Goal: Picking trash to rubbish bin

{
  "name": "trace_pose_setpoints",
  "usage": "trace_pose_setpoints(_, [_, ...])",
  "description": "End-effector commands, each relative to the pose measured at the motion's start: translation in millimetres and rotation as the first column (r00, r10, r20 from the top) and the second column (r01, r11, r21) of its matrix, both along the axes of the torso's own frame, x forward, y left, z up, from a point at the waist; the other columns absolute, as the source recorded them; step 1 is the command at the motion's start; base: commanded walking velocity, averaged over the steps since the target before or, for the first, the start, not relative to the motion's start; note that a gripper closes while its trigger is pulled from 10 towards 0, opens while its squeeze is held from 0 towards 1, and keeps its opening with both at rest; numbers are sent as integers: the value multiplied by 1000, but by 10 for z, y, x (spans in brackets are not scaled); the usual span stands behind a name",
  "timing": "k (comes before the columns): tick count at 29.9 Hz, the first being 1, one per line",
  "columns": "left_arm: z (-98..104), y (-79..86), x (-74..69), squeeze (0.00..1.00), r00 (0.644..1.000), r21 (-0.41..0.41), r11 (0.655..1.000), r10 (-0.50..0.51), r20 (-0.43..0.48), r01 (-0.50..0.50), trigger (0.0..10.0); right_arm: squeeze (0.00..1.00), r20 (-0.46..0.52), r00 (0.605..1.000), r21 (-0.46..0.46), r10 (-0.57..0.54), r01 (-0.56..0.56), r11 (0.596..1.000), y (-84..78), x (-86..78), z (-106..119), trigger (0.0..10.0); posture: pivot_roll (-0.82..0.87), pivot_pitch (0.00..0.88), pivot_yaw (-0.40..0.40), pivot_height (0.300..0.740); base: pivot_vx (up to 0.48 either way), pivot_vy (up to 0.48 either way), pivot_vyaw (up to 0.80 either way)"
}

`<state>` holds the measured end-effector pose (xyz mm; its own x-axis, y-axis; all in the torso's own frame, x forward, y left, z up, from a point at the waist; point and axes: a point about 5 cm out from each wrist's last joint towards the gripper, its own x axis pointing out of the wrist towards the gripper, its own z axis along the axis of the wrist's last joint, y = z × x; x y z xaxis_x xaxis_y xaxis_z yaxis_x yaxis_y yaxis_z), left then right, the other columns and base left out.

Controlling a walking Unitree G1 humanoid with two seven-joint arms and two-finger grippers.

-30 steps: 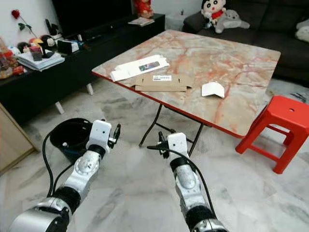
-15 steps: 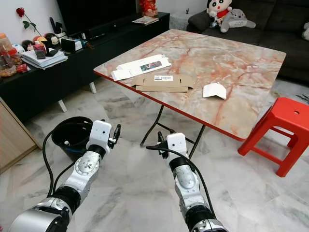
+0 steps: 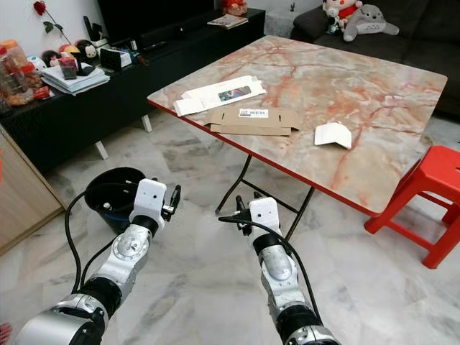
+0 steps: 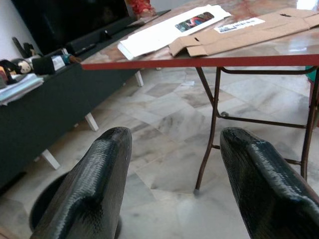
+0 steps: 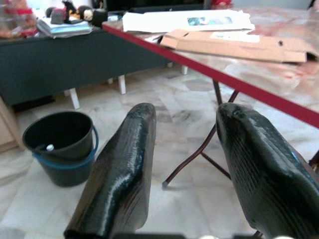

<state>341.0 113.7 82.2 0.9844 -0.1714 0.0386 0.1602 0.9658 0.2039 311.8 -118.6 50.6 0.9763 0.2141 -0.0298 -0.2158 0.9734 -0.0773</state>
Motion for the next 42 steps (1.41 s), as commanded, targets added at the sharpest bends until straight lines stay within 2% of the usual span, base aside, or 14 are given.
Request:
trace_pose_setpoints(1, [-7, 39, 7, 0, 1000, -6, 1000, 14, -12, -14, 10000, 0, 15, 1000, 5, 5, -5, 1000, 28, 29, 44, 10000, 134, 23, 21, 740, 0, 439, 0])
trace_pose_setpoints(15, [-19, 36, -2, 0, 1000, -5, 1000, 8, -16, -8, 10000, 0, 6, 1000, 10, 6, -6, 1000, 41, 18, 27, 10000, 133, 9, 21, 740, 0, 440, 0])
trace_pose_setpoints(24, [-25, 34, -7, 0, 1000, -4, 1000, 7, -17, -7, 10000, 0, 7, 1000, 11, 9, -9, 1000, 42, 15, 27, 10000, 134, 9, 19, 740, 0, 423, -694])
trace_pose_setpoints(32, [-17, 3, -12, 0, 1000, -2, 1000, -13, -10, 12, 10000, 0, 19, 1000, 0, 8, -8, 1000, 38, 13, 36, 10000, 134, 13, 17, 740, 0, 0, 0])
trace_pose_setpoints(42, [186, -40, 97, 0, 999, -23, 1000, -11, 51, 12, 10000, 0, 47, 999, 18, -6, 5, 1000, 20, 75, 132, 10000, 133, 24, 17, 740, 0, 0, 0])
